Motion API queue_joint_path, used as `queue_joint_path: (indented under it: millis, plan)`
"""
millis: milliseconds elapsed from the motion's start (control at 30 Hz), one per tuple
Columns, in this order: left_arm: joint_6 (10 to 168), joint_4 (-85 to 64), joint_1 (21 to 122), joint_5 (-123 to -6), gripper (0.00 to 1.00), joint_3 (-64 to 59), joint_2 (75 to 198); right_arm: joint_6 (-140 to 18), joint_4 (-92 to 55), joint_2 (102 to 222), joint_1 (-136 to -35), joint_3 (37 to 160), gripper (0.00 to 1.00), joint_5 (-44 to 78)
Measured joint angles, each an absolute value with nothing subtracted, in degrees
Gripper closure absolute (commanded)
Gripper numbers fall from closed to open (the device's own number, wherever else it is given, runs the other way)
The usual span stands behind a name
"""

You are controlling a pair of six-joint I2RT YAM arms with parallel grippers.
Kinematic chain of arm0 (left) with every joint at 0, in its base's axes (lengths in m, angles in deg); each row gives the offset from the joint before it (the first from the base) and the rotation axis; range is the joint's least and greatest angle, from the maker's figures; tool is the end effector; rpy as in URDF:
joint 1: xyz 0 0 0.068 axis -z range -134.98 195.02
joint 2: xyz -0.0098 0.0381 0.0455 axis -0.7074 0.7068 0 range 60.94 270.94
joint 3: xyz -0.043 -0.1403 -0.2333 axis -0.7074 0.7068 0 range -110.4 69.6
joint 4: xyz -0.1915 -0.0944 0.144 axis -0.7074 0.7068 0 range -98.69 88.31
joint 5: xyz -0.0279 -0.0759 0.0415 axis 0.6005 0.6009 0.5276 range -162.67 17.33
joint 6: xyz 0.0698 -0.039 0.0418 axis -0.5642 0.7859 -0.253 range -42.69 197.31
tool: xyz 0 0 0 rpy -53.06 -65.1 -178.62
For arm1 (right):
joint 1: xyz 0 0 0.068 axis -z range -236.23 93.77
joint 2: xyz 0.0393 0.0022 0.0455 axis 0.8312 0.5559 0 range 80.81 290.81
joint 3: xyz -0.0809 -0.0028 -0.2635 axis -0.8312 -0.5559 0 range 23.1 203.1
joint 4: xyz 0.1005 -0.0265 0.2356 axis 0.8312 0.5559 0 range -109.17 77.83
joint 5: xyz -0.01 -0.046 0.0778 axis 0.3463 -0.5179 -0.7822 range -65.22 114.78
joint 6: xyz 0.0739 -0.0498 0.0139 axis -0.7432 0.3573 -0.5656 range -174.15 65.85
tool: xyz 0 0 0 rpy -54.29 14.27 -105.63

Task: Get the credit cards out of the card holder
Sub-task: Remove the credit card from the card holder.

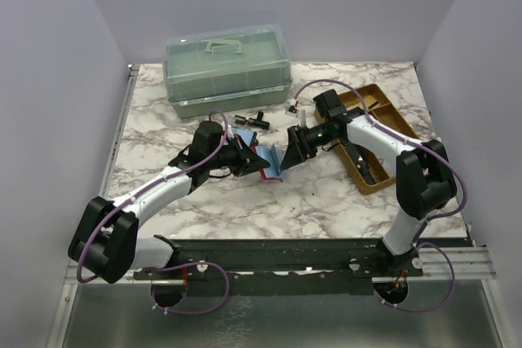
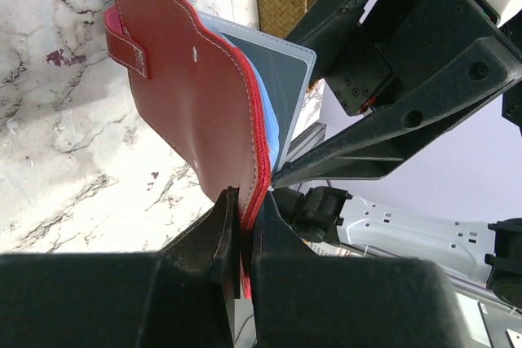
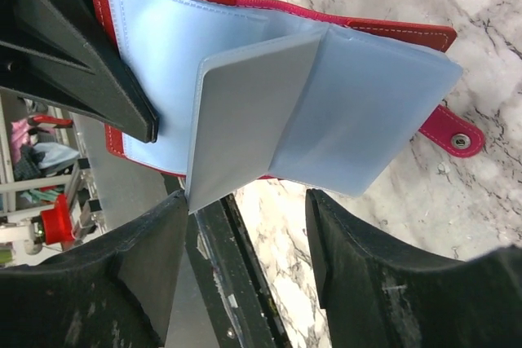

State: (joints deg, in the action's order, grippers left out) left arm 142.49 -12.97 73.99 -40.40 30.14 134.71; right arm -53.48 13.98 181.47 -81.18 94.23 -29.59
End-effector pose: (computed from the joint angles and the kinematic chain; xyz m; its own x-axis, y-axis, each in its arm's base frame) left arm 0.2427 -0.1835 0.2124 -0.9225 -0.3665 -0.1207 -0.0559 0.4365 -0.8979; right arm 0.3024 0.2129 0.2018 -0.7987 -0.3792 -0.4672 -0.5933 0.3664 0.7168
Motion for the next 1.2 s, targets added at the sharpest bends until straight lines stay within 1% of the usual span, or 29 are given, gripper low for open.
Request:
queue_joint_path:
  millis: [267, 467, 767, 867, 900, 1200]
  plan:
    - [142.1, -12.8, 73.6, -39.7, 1.00, 30.1, 134.3, -54.2, 14.0, 181.7, -80.5, 94.2, 0.49, -31.6]
    - [141.5, -12.8, 73.6, -39.2, 1.00, 30.1, 134.3, -54.2, 14.0, 182.5, -80.1, 94.2, 0.58, -33.3]
    - [141.3, -13.4, 73.6, -35.6, 1.00, 30.1, 134.1, -55.9, 13.4, 183.3, -79.3, 94.2, 0.60, -36.4]
    - [141.3, -13.8, 73.6, -35.0, 1.00, 30.1, 134.1, -56.3, 13.1, 183.3, -79.2, 94.2, 0.69, -37.4]
    - [141.3, -13.8, 73.6, -34.8, 1.00, 30.1, 134.0, -56.5, 13.0, 183.3, -79.1, 94.2, 0.70, -37.5]
    - [141.2, -14.2, 73.5, -34.6, 1.00, 31.0, 133.2, -57.7, 12.1, 183.2, -78.4, 93.0, 0.71, -37.6]
